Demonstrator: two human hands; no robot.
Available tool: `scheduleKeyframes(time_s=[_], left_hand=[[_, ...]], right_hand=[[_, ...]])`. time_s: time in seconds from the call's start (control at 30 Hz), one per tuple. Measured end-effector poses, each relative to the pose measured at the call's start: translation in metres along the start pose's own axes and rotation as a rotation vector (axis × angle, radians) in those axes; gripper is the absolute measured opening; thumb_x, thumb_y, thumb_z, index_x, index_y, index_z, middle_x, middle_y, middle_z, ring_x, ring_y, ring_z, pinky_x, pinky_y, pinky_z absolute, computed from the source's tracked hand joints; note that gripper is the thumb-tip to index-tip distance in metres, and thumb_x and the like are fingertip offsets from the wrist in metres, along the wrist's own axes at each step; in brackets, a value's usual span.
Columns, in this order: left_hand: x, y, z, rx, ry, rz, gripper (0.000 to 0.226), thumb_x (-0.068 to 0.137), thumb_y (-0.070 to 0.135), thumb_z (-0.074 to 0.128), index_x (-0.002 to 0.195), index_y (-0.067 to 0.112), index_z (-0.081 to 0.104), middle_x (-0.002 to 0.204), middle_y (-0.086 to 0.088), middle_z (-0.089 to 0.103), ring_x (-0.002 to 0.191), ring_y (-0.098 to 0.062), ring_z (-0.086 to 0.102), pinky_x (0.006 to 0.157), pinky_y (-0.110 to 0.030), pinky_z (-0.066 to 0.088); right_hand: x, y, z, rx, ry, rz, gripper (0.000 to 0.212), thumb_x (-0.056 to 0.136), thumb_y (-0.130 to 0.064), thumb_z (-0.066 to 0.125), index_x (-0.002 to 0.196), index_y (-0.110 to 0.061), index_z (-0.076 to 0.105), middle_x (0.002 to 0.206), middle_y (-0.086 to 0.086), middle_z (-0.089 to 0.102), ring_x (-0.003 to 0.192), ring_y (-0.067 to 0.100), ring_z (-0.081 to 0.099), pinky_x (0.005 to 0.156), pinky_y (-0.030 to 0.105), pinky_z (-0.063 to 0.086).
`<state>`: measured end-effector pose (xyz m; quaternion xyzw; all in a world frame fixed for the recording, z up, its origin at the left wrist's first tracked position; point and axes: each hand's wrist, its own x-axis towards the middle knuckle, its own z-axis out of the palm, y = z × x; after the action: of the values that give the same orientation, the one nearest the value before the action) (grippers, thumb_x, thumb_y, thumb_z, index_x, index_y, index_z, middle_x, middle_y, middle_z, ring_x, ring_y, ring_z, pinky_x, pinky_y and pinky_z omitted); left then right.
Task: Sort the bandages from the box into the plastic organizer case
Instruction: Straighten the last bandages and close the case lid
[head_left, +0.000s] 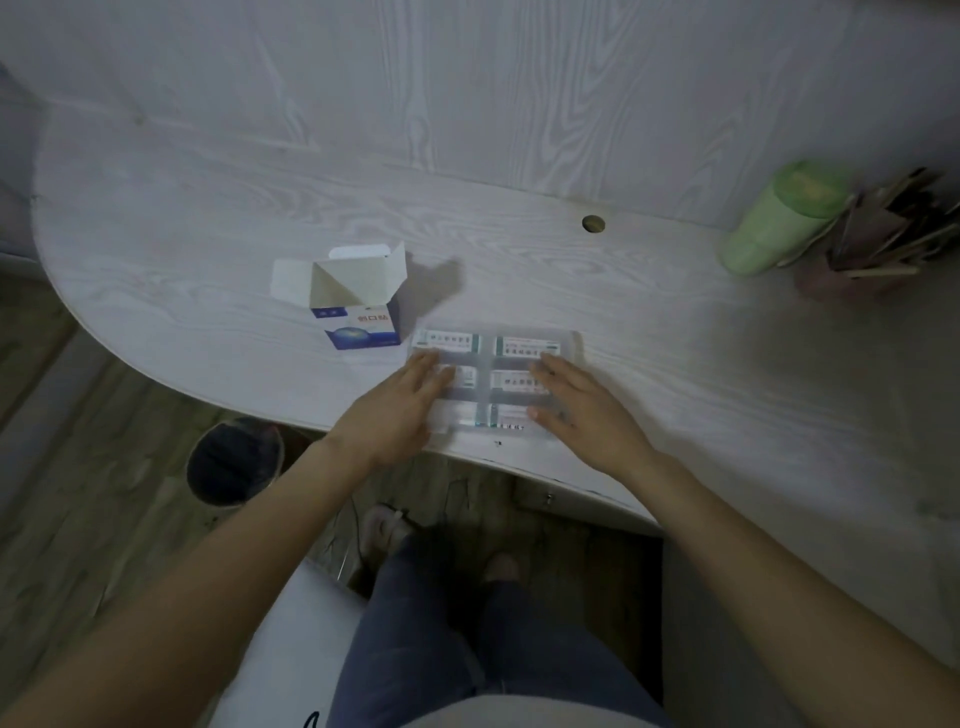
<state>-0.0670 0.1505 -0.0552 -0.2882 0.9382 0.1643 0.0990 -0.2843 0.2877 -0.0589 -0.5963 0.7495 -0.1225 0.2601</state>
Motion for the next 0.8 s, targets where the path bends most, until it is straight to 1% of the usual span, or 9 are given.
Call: scheduleKeyframes(time_s=[0.07, 0.1, 0.23, 0.3, 0.37, 0.5, 0.57, 0.67, 0.8], left_hand=[[-0.001, -0.001, 0.004, -0.004, -0.018, 0.012, 0.08, 0.088, 0.02, 0.06, 0.151, 0.021, 0.011, 0.159, -0.008, -0.005, 0.147, -0.023, 0.005, 0.115, -0.04, 0.026], [-0.002, -0.001, 0.005, 0.011, -0.027, 0.022, 0.082, 0.088, 0.022, 0.061, 0.151, 0.025, 0.009, 0.159, -0.008, -0.007, 0.147, -0.023, 0.003, 0.116, -0.04, 0.025], [-0.003, -0.001, 0.01, 0.029, -0.063, 0.036, 0.093, 0.087, 0.029, 0.062, 0.15, 0.032, -0.005, 0.158, -0.006, -0.018, 0.146, -0.023, -0.014, 0.12, -0.04, 0.009], [-0.003, -0.001, 0.011, 0.033, -0.081, 0.039, 0.09, 0.089, 0.032, 0.058, 0.15, 0.032, -0.008, 0.156, -0.007, -0.021, 0.144, -0.023, -0.018, 0.119, -0.037, 0.002], [-0.002, -0.001, 0.011, 0.021, -0.084, 0.039, 0.083, 0.091, 0.034, 0.052, 0.15, 0.03, -0.006, 0.156, -0.008, -0.021, 0.144, -0.023, -0.019, 0.117, -0.035, 0.0], [0.002, 0.001, 0.013, 0.018, -0.123, 0.027, 0.071, 0.097, 0.039, 0.042, 0.151, 0.025, -0.003, 0.156, -0.012, -0.021, 0.143, -0.027, -0.02, 0.12, -0.039, 0.006], [0.003, 0.003, 0.013, 0.062, -0.134, 0.026, 0.07, 0.099, 0.039, 0.04, 0.151, 0.024, -0.005, 0.155, -0.014, -0.023, 0.143, -0.029, -0.021, 0.119, -0.041, 0.011], [0.003, 0.006, 0.01, 0.114, -0.149, 0.018, 0.071, 0.1, 0.034, 0.04, 0.151, 0.022, -0.008, 0.154, -0.016, -0.024, 0.143, -0.03, -0.02, 0.119, -0.041, 0.013], [0.005, 0.012, 0.006, 0.197, -0.162, 0.003, 0.073, 0.1, 0.025, 0.042, 0.151, 0.018, -0.01, 0.154, -0.021, -0.022, 0.144, -0.033, -0.016, 0.116, -0.038, 0.016]], right_hand=[[-0.002, -0.002, 0.002, -0.023, -0.006, 0.0, 0.058, 0.098, -0.04, 0.044, 0.15, -0.022, 0.025, 0.159, -0.007, 0.01, 0.145, 0.01, 0.01, 0.109, 0.016, 0.004], [-0.003, -0.004, 0.003, -0.028, -0.009, 0.003, 0.058, 0.098, -0.04, 0.045, 0.15, -0.022, 0.025, 0.159, -0.007, 0.009, 0.145, 0.01, 0.01, 0.109, 0.016, 0.004], [-0.003, -0.007, 0.003, -0.044, -0.023, 0.01, 0.062, 0.097, -0.041, 0.047, 0.15, -0.022, 0.023, 0.16, -0.007, 0.006, 0.145, 0.01, 0.007, 0.108, 0.016, 0.006], [-0.003, -0.008, 0.002, -0.076, -0.042, 0.003, 0.066, 0.095, -0.044, 0.048, 0.151, -0.021, 0.021, 0.16, -0.005, 0.004, 0.146, 0.011, 0.005, 0.111, 0.02, 0.009], [-0.003, -0.011, 0.001, -0.146, -0.056, -0.002, 0.072, 0.093, -0.048, 0.05, 0.151, -0.02, 0.017, 0.16, -0.004, 0.001, 0.146, 0.012, 0.003, 0.115, 0.026, 0.012], [-0.001, -0.018, 0.004, -0.304, -0.118, 0.011, 0.082, 0.093, -0.051, 0.048, 0.153, -0.016, 0.003, 0.159, 0.002, -0.011, 0.146, 0.015, -0.008, 0.116, 0.026, 0.006], [0.0, -0.02, 0.005, -0.324, -0.144, 0.033, 0.085, 0.093, -0.05, 0.049, 0.152, -0.015, -0.001, 0.159, 0.004, -0.014, 0.146, 0.015, -0.011, 0.116, 0.027, 0.012], [0.003, -0.023, 0.006, -0.354, -0.144, 0.049, 0.086, 0.093, -0.046, 0.051, 0.152, -0.014, -0.002, 0.159, 0.006, -0.014, 0.146, 0.017, -0.011, 0.112, 0.031, 0.027], [0.005, -0.026, 0.008, -0.426, -0.152, 0.05, 0.085, 0.094, -0.044, 0.049, 0.151, -0.009, -0.003, 0.158, 0.012, -0.013, 0.146, 0.022, -0.01, 0.112, 0.033, 0.029]])
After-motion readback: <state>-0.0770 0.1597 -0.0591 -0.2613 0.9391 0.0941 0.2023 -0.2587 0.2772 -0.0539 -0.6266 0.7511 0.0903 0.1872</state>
